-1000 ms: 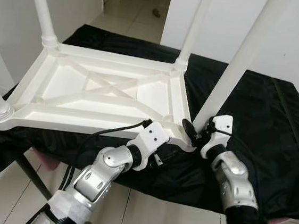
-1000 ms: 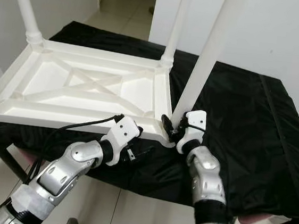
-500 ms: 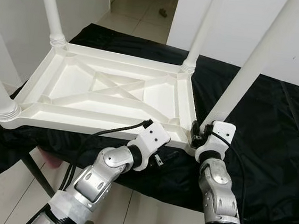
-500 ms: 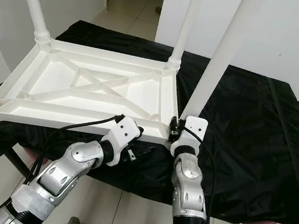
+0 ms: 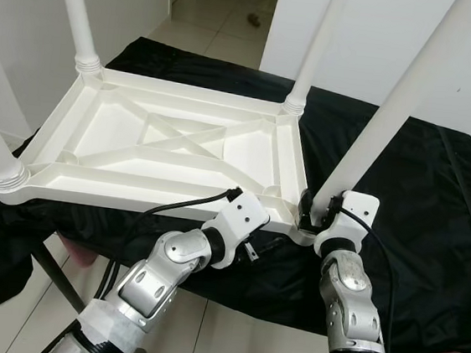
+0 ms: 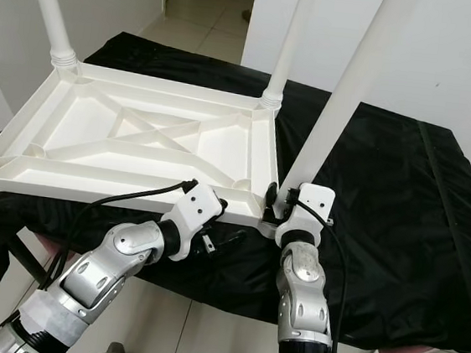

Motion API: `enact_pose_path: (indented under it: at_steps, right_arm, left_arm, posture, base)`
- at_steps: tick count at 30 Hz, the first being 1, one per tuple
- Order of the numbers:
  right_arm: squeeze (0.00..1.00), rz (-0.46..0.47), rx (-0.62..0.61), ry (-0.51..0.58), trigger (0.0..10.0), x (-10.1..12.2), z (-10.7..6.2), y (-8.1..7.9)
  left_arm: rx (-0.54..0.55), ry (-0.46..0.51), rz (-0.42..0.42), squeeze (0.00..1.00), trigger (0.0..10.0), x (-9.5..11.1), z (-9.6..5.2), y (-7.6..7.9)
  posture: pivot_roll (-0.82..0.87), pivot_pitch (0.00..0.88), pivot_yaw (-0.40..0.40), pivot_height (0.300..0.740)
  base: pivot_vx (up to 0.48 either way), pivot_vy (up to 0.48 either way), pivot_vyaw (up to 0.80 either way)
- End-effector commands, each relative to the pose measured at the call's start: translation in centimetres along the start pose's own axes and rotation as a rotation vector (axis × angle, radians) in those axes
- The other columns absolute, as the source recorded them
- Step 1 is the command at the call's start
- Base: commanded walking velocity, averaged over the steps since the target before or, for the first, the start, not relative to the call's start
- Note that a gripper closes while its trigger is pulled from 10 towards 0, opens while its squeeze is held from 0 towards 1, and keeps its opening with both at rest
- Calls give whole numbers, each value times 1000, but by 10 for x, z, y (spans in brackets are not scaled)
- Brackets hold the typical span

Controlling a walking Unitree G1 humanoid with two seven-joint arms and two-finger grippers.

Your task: Building children table

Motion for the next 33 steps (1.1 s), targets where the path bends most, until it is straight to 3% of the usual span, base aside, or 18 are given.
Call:
enact_pose_path:
  at_steps: [1,2,3,5,7,9,11,13,15,21,22,24,25,26,30,33]
  right_arm:
    - [1000,2,-15,4,10000,2,3,10]
    - [0,-5,27,-2,10000,4,5,8]
    - [0,-5,27,-2,10000,4,5,8]
    - [0,-1,147,-26,10000,4,8,0]
    - [0,-1,147,-26,10000,4,8,0]
    - [0,-3,287,-51,10000,4,8,-9]
    - [0,-3,287,-51,10000,4,8,-9]
    - [0,-51,450,-78,10000,4,6,-16]
    - [0,-77,510,-91,10000,3,5,-17]
    - [0,-100,570,-111,10000,1,6,-16]
    - [0,-104,608,-133,6627,-3,5,-17]
    - [0,-104,608,-133,6627,-3,5,-17]
    - [0,-100,633,-154,2941,-7,4,-17]
    - [0,-94,656,-171,0,-11,3,-16]
    - [0,-84,678,-185,0,-15,1,-16]
    - [0,-143,629,-199,0,-19,3,-11]
  left_arm:
    - [-23,3,16,0,10000,2,2,4]
    - [-24,4,16,0,10000,2,2,5]
    - [-24,4,16,0,10000,2,2,5]
    - [-24,4,16,0,10000,2,2,5]
    - [-24,4,16,0,10000,2,2,5]
    - [-23,4,15,0,10000,2,2,4]
    - [-23,4,15,0,10000,2,2,4]
    - [-26,6,16,0,10000,3,2,4]
    - [-29,6,17,0,10000,3,2,4]
    - [-33,6,19,0,10000,3,2,4]
    - [-35,5,21,0,10000,3,1,3]
    - [-35,5,21,0,10000,3,1,3]
    - [-37,4,22,0,10000,3,1,3]
    - [-38,3,23,0,10000,3,1,4]
    - [-38,0,23,0,10000,2,1,4]
    - [-36,-2,20,0,10000,2,0,4]
  posture:
    - [149,2,-93,740]
    - [149,2,-93,740]
    - [149,2,-93,740]
    - [150,2,-93,740]
    - [150,2,-93,740]
    - [146,1,-90,740]
    - [146,1,-90,740]
    - [141,0,-83,740]
    - [139,1,-78,740]
    - [139,5,-72,740]
    - [146,9,-63,740]
    - [146,9,-63,740]
    - [149,11,-64,740]
    - [149,11,-64,740]
    - [149,11,-64,740]
    - [162,15,-71,740]
  base:
    - [0,0,0]
    - [0,0,0]
    - [0,0,0]
    - [0,0,0]
    - [0,0,0]
    - [0,0,0]
    - [0,0,0]
    - [0,0,0]
    - [0,0,0]
    - [0,0,0]
    - [0,0,0]
    - [0,0,0]
    - [0,0,0]
    - [0,0,0]
    - [0,0,0]
    - [0,0,0]
Point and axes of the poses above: a point about 5 cm out from each wrist's last joint towards the gripper, its own z axis pointing out of the wrist towards the gripper, its own x axis along the axis of the wrist's last joint, y = z × x, the point moved 5 cm from there along z, pointing out of the wrist towards the gripper, and after that the axes turned 10 degrees about z, right-handed, at the moved point
